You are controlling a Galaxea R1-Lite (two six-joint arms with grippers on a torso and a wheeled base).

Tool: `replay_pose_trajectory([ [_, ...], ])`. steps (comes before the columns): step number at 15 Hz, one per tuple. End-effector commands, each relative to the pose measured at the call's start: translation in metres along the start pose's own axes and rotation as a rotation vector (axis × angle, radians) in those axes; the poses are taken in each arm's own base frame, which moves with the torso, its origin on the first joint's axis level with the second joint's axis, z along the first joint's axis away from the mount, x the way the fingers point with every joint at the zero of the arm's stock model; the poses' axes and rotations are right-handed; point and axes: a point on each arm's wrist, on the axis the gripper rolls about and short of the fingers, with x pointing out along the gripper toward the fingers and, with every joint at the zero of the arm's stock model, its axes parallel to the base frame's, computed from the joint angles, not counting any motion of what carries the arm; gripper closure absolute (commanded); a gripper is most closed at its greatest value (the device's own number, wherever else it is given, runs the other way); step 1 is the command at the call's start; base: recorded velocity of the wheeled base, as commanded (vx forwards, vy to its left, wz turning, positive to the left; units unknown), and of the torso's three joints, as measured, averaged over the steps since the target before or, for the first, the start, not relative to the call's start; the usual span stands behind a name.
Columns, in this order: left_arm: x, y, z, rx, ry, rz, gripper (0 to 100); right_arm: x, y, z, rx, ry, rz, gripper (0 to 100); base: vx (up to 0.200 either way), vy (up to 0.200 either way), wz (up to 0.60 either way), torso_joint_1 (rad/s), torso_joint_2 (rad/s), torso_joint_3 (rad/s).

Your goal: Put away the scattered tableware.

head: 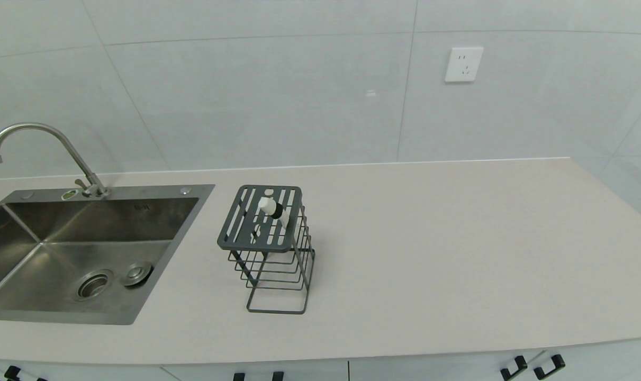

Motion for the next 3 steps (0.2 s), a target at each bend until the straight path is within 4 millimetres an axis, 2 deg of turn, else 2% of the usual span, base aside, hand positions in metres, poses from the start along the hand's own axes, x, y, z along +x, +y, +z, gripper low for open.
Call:
replay_pose_trajectory([
  [1,0.0002,-0.0002,-0.0003,-0.002,0.002,-0.005,0,0.0001,0.0000,0.0001,0.001,0.001,0.000,100,0.000,0.000,0.00,0.000,0.00,0.000],
  [3,0.0002,0.0004,-0.0007,-0.027,0.007,0.023,0,0.0001,0.0000,0.0002,0.001,0.000,0.000,100,0.000,0.000,0.00,0.000,0.00,0.000],
])
